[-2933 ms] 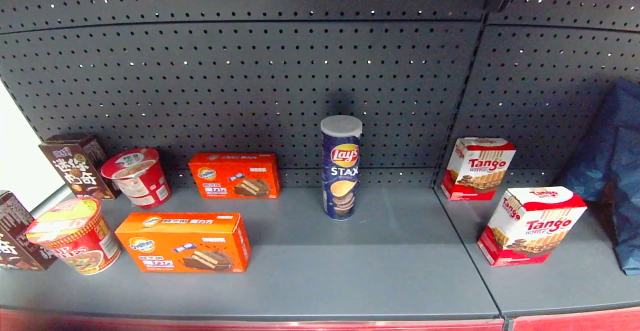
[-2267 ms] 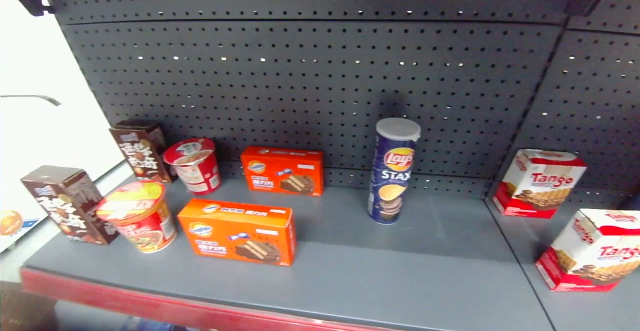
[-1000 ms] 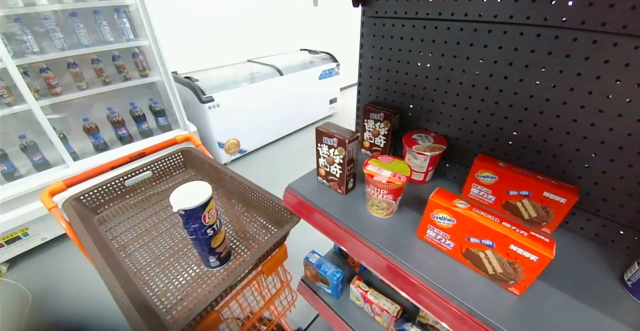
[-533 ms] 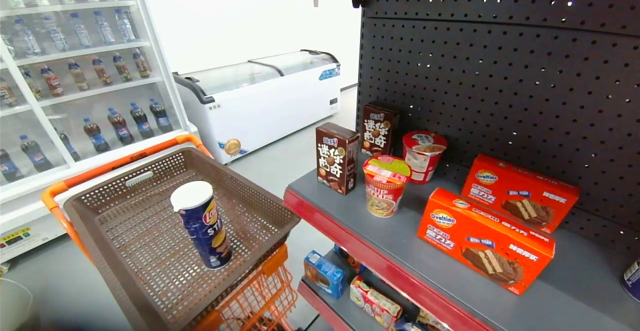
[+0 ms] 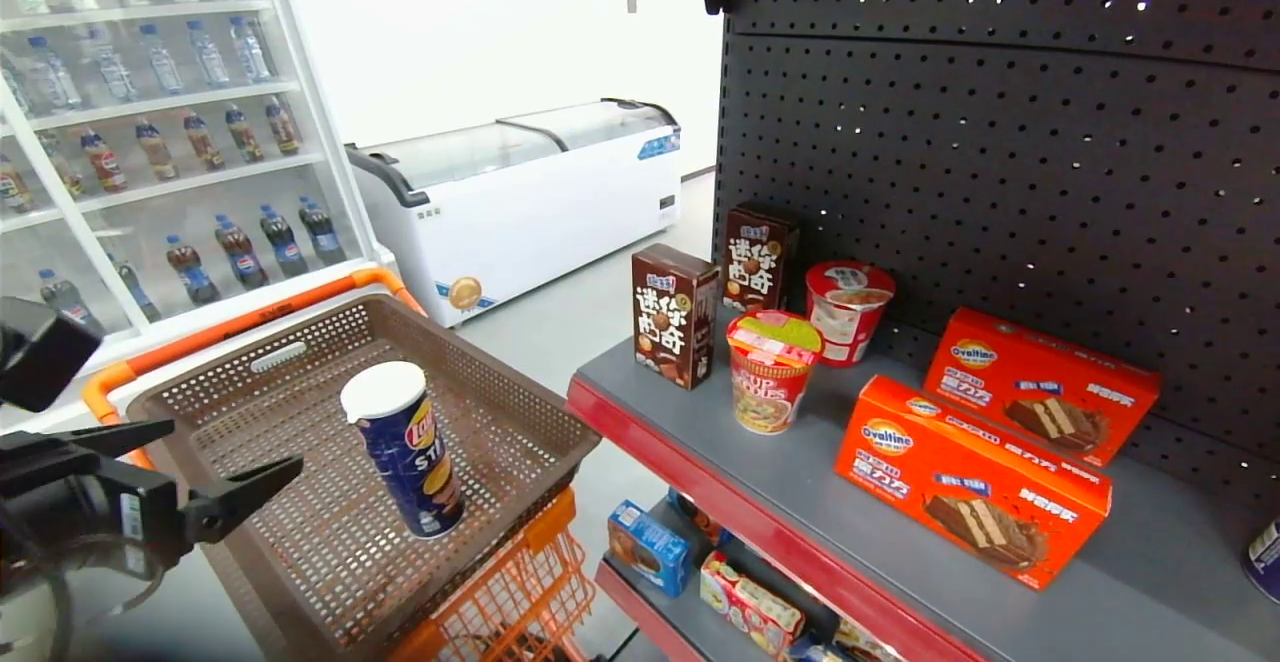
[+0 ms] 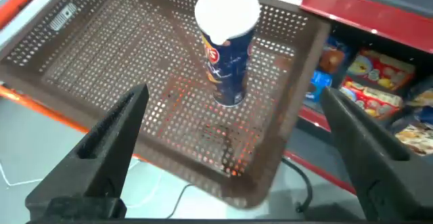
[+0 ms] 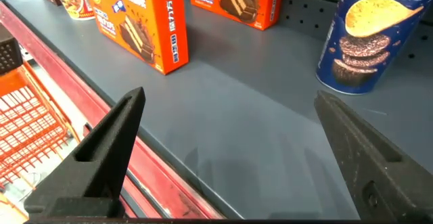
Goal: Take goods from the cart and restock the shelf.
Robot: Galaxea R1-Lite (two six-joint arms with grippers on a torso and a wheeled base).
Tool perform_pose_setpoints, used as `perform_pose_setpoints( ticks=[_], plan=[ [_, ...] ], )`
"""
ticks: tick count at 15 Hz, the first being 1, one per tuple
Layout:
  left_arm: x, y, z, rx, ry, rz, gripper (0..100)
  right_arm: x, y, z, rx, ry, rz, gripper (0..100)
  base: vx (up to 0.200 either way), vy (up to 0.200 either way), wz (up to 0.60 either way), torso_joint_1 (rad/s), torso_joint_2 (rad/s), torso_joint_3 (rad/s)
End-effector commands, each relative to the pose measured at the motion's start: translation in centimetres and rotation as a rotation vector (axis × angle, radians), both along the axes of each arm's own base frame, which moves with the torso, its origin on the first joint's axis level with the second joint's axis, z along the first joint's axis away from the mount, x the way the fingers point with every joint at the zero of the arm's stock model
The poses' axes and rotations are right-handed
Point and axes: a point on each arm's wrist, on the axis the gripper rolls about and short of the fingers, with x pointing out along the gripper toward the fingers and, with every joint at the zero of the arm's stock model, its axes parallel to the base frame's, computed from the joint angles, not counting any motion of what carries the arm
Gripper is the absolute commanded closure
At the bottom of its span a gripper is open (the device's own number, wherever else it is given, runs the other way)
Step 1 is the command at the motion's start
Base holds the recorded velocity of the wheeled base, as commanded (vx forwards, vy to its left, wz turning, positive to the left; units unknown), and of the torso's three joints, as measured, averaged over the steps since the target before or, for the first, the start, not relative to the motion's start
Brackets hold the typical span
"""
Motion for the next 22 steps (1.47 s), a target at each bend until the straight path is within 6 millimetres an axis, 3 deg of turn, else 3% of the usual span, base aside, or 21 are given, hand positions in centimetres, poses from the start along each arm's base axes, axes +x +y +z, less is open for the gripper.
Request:
perform_pose_setpoints(
  ticks=[1,7,15,22],
  plan=[
    [3.9,0.1,-3.1,0.013,0.111,-0.002,0,0.0,0.0,0.0,0.0,-0.001,0.001,0,0.0,0.0,0.0,0.0,0.0,0.0],
    [7.3,-0.6,-7.5,0.014,0.065,-0.036,0,0.0,0.0,0.0,0.0,-0.001,0.0,0,0.0,0.0,0.0,0.0,0.0,0.0],
    [11.2,-1.0,-11.5,0.02,0.004,-0.051,0,0.0,0.0,0.0,0.001,-0.001,0.001,0,0.0,0.0,0.0,0.0,0.0,0.0],
    [12.8,-1.7,-15.0,0.021,-0.005,-0.071,0,0.0,0.0,0.0,0.0,-0.001,0.0,0,0.0,0.0,0.0,0.0,0.0,0.0]
  ],
)
